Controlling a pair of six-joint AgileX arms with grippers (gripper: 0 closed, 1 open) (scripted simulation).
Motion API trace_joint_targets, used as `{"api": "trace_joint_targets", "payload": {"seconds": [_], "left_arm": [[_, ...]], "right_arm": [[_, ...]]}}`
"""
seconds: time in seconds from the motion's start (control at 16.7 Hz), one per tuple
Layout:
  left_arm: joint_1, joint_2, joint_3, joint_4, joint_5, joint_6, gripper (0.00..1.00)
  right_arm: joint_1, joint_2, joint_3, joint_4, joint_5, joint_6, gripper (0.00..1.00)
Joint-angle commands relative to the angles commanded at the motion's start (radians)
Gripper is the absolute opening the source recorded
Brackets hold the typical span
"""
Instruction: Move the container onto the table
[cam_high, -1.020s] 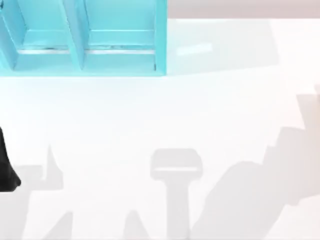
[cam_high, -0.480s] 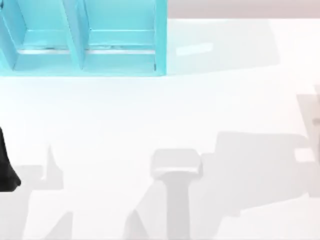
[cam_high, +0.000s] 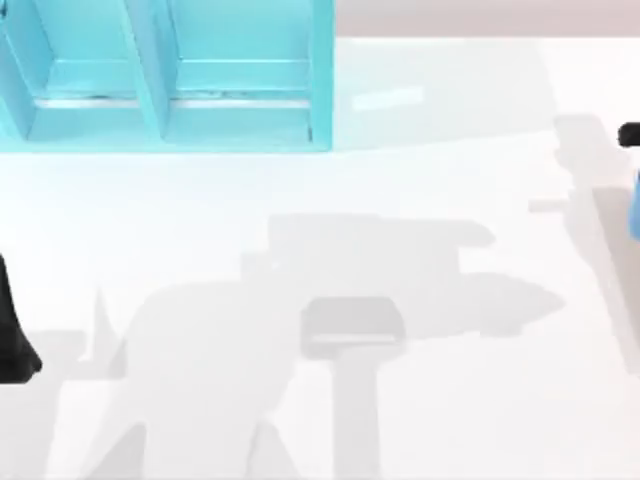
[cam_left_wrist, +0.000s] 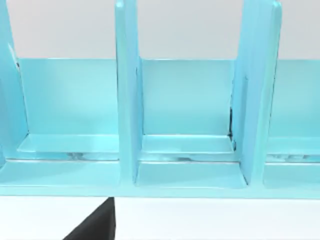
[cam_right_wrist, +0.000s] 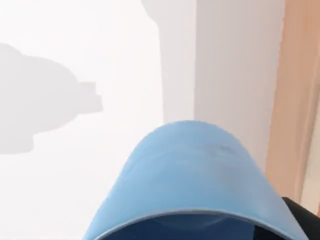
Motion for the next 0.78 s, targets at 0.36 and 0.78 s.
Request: {"api": "trace_joint_targets", "payload": {"seconds": [0.36, 0.78], "left_arm": [[0.0, 0.0, 0.0, 0.0, 0.0, 0.0, 1.0], [0.0, 0.0, 0.0, 0.0, 0.0, 0.0, 1.0]], "right_arm": [[0.463, 0.181, 0.25, -0.038, -0.006, 0.464, 0.0], [0.664, 0.253, 0.365, -0.041, -0.01, 0.663, 0.0]]}}
